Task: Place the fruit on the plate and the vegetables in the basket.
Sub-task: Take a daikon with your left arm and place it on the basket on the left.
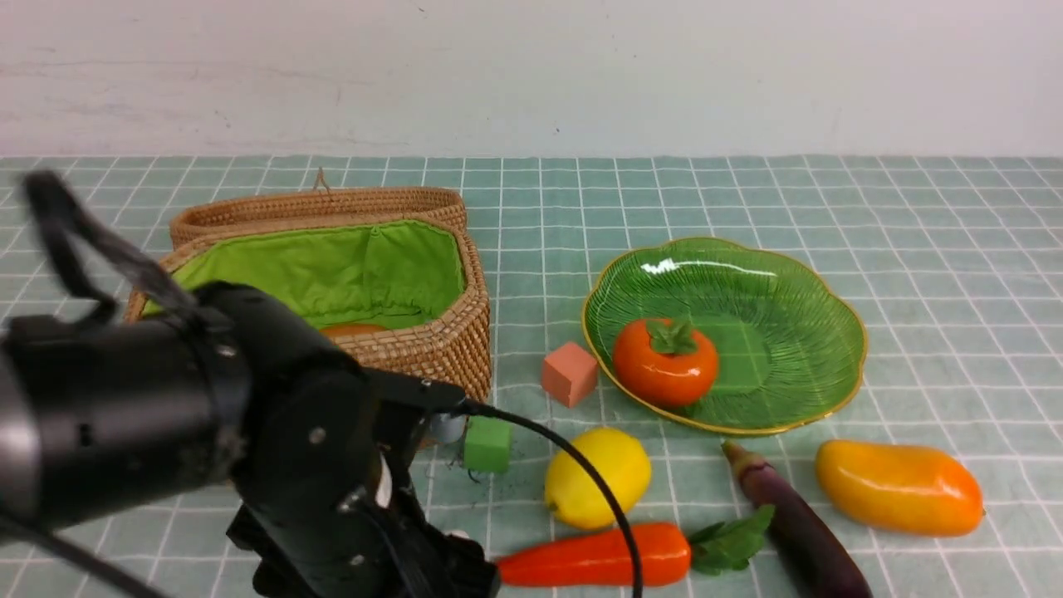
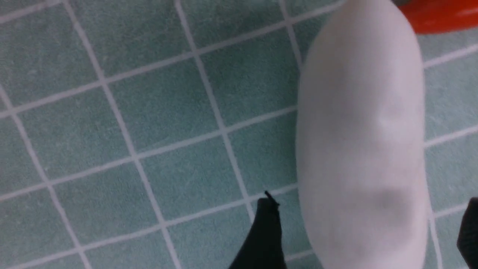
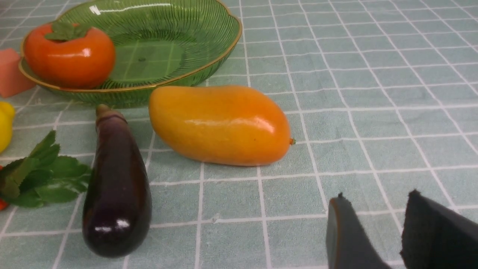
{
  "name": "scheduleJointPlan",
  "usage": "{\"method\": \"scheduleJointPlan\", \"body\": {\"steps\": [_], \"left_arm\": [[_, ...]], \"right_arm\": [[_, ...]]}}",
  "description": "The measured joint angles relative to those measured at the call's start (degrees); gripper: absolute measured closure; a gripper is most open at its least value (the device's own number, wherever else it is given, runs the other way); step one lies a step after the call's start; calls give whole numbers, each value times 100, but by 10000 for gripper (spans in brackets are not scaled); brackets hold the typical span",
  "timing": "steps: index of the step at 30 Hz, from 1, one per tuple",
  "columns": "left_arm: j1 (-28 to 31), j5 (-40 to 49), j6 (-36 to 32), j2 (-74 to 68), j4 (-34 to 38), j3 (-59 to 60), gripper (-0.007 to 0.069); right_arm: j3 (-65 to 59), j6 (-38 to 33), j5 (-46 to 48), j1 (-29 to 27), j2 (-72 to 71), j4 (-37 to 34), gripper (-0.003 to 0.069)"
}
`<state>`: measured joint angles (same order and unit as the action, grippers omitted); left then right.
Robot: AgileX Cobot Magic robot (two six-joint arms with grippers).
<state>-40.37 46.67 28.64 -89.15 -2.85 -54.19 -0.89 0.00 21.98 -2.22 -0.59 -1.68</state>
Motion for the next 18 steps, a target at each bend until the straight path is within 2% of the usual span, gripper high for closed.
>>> {"method": "scheduleJointPlan", "body": {"steps": [4, 8, 14, 18], "left_arm": [[0, -349, 183, -522, -46, 0, 26], [0, -375, 187, -737, 0, 0, 104], [0, -98, 137, -588, -146, -104, 103], [200, 113, 236, -173, -294, -468, 103]], "right_arm": [[0, 0, 0, 0, 0, 0, 418], [0, 0, 0, 0, 0, 0, 418], [0, 0, 0, 0, 0, 0, 418], [0, 0, 0, 0, 0, 0, 418]]}}
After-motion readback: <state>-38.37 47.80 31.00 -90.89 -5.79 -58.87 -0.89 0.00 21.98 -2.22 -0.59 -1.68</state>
